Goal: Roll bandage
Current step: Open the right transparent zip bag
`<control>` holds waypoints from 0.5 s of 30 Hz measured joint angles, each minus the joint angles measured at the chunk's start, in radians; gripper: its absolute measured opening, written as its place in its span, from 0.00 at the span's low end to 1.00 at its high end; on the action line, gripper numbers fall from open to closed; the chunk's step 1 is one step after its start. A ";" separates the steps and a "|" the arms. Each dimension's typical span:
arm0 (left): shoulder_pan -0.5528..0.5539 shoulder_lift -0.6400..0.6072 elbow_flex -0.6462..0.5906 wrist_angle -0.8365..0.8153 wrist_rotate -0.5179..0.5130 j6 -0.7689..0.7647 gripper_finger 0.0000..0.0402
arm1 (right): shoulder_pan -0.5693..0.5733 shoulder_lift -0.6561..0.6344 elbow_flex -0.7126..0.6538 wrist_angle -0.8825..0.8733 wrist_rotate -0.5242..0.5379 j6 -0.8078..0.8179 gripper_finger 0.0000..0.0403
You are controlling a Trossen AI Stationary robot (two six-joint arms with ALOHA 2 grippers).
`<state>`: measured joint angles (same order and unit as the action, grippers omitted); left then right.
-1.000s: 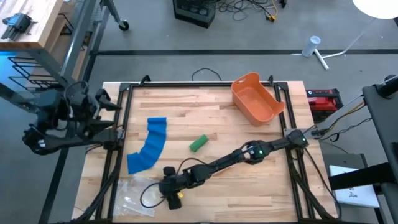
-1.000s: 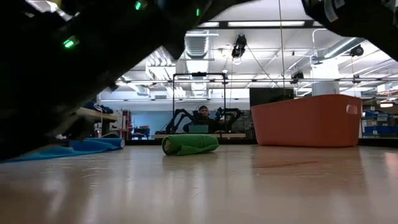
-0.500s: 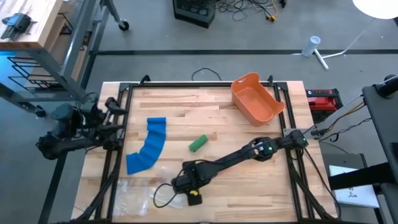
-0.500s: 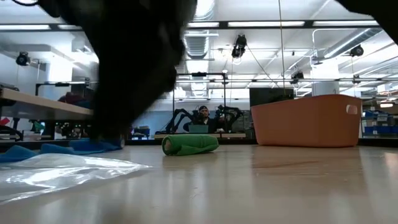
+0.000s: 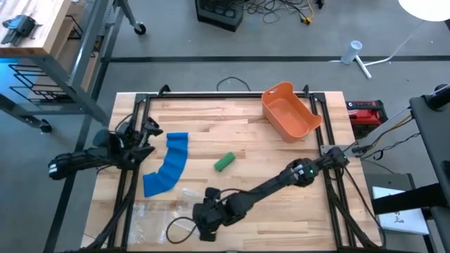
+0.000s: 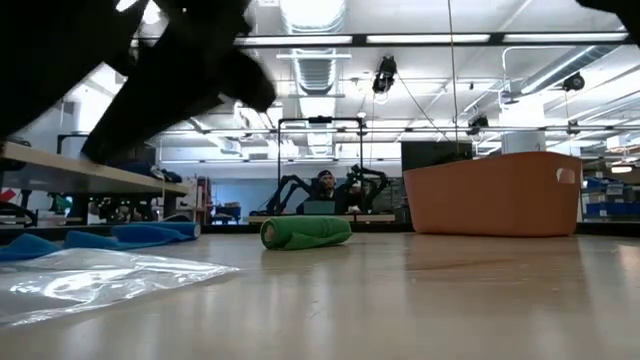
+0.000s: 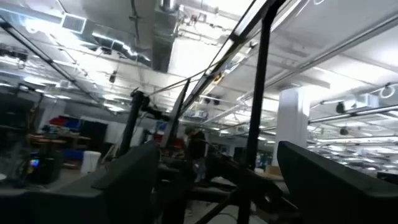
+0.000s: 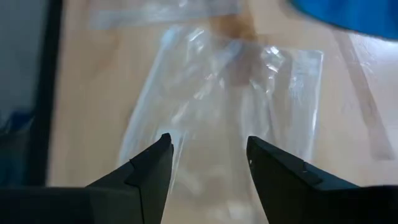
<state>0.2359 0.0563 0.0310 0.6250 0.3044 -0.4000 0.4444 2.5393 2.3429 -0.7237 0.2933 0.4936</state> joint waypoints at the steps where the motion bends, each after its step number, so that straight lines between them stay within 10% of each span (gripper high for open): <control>1: 0.000 -0.001 -0.007 0.002 -0.001 0.000 0.80 | 0.000 0.016 -0.001 0.042 0.007 0.023 0.49; 15: -0.001 0.045 -0.020 -0.248 0.001 -0.071 0.80 | 0.000 0.087 -0.012 -0.075 -0.071 0.126 0.49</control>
<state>0.2348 0.1011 0.0113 0.3769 0.3054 -0.4707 0.4446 2.6259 2.3306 -0.7988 0.2226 0.6197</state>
